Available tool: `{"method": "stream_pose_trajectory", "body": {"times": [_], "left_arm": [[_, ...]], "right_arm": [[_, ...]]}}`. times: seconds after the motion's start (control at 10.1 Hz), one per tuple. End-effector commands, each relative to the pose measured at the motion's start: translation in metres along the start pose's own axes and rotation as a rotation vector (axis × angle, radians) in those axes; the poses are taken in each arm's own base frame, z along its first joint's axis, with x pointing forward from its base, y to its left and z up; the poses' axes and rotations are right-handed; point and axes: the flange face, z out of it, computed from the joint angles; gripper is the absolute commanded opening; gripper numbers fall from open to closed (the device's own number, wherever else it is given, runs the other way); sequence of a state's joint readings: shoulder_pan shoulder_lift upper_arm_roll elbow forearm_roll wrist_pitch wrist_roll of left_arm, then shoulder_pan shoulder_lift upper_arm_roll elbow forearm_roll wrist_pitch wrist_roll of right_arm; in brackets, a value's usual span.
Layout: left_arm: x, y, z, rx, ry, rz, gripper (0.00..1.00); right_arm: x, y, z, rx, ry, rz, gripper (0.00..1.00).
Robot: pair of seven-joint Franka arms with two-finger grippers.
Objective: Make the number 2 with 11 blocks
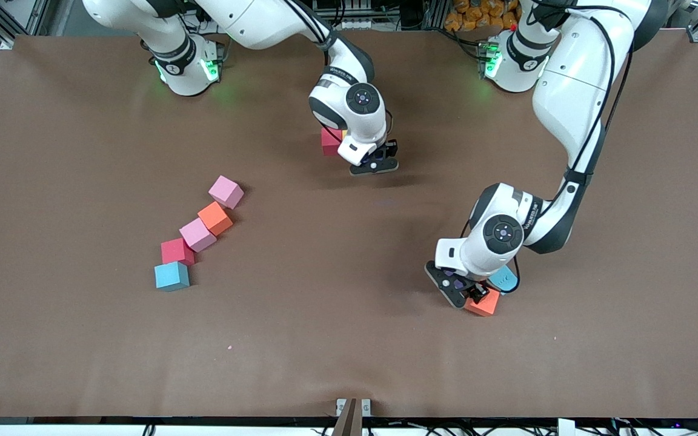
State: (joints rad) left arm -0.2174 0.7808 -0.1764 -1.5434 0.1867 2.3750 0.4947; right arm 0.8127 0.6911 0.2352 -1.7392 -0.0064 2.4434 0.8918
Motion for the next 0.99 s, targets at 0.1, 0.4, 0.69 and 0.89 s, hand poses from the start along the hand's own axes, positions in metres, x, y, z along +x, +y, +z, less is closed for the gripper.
{"method": "stream_pose_trajectory", "body": {"times": [0.1,0.4,0.69,0.89], "left_arm": [[-0.014,0.002,-0.017,0.012,-0.017,0.031,0.96],[-0.011,0.011,-0.019,-0.002,-0.013,0.037,0.89],[-0.014,0.014,-0.014,-0.009,-0.023,0.041,0.87],[-0.014,0.013,-0.016,-0.007,-0.023,0.040,0.83]], "right_arm": [[-0.003,0.000,-0.004,-0.015,0.012,0.019,0.42],[-0.006,0.004,0.002,-0.025,0.005,0.019,0.42],[-0.007,0.004,0.003,-0.023,0.007,0.017,0.44],[-0.007,0.003,0.002,-0.019,0.008,0.017,0.44]]}}
